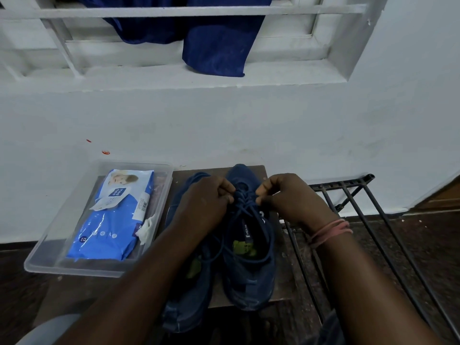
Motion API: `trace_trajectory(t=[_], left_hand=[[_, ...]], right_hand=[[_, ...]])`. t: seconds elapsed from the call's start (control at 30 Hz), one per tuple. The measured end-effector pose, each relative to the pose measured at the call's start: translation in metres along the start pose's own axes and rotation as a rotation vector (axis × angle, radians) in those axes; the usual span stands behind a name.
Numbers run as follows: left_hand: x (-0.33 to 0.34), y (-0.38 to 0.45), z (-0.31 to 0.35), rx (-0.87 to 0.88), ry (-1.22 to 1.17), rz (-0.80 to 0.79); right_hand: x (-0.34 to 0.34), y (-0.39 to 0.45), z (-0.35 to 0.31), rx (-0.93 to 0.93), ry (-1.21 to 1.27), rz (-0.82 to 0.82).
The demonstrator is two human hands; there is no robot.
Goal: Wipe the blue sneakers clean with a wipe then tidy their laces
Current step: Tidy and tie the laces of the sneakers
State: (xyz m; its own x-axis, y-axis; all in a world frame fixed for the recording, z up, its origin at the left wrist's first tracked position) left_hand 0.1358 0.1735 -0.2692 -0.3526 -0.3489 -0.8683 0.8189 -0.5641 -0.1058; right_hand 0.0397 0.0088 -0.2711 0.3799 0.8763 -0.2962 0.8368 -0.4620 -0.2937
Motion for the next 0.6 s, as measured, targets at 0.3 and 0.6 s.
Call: trace_trajectory(t=[0.3, 0.6], left_hand=[[0.002, 0.0, 0.005, 0.037, -0.021, 0.02], [-0.022, -0.012, 0.003, -0.03, 0.151, 0.128]], right_hand=[[0.018, -0.001, -0.002, -0.056, -0.011, 0.012], [-0.004, -0.002, -0.001, -0.016, -0.046, -0.033]])
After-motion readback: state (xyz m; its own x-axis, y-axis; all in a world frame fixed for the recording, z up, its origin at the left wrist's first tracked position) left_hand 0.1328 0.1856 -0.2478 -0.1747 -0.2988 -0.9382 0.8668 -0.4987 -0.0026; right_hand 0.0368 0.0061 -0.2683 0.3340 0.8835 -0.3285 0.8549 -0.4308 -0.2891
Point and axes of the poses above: each hand's wrist, its own y-axis towards the middle knuckle, its own x-axis out of the palm, z = x × y, the point moved 6 cm from there along y, towards the middle knuckle, and after that the axes turned 15 degrees about y, right-handed, at the moved point
